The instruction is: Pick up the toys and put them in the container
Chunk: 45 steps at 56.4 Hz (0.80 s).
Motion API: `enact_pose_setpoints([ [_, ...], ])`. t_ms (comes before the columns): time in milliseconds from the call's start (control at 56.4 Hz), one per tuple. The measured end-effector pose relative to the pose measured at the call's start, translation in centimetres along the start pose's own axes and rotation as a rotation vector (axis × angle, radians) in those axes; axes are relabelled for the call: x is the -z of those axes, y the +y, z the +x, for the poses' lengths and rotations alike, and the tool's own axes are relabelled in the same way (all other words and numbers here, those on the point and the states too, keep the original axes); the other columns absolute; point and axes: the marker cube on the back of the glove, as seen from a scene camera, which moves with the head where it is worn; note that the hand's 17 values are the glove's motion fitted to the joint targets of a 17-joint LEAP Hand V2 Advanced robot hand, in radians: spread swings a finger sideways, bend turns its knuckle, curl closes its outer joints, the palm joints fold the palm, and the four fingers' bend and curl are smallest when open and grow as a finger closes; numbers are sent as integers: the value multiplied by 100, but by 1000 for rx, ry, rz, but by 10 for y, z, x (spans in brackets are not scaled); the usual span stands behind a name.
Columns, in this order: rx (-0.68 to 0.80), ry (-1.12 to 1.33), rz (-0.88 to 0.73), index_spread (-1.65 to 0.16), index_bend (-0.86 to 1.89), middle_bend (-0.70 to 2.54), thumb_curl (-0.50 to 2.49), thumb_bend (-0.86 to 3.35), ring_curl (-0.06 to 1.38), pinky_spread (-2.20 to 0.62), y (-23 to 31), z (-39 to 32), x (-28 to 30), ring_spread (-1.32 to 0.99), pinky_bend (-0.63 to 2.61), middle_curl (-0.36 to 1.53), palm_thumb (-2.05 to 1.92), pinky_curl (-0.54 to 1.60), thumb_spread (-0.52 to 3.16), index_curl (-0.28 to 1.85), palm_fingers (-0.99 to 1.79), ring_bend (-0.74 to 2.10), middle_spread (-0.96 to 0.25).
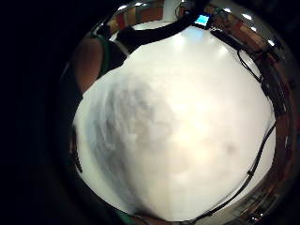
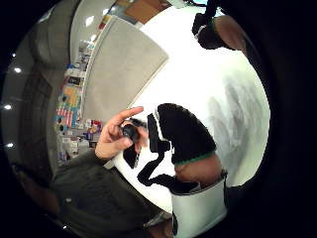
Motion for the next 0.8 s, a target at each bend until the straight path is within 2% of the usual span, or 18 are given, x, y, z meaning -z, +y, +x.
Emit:
enact_pose_setpoints([
  [797,5,-19,-1,-40,19,22,24,-2,29,-6,2,-3,-1,-29,54,45,-2,35,145,49,43,43,-20],
])
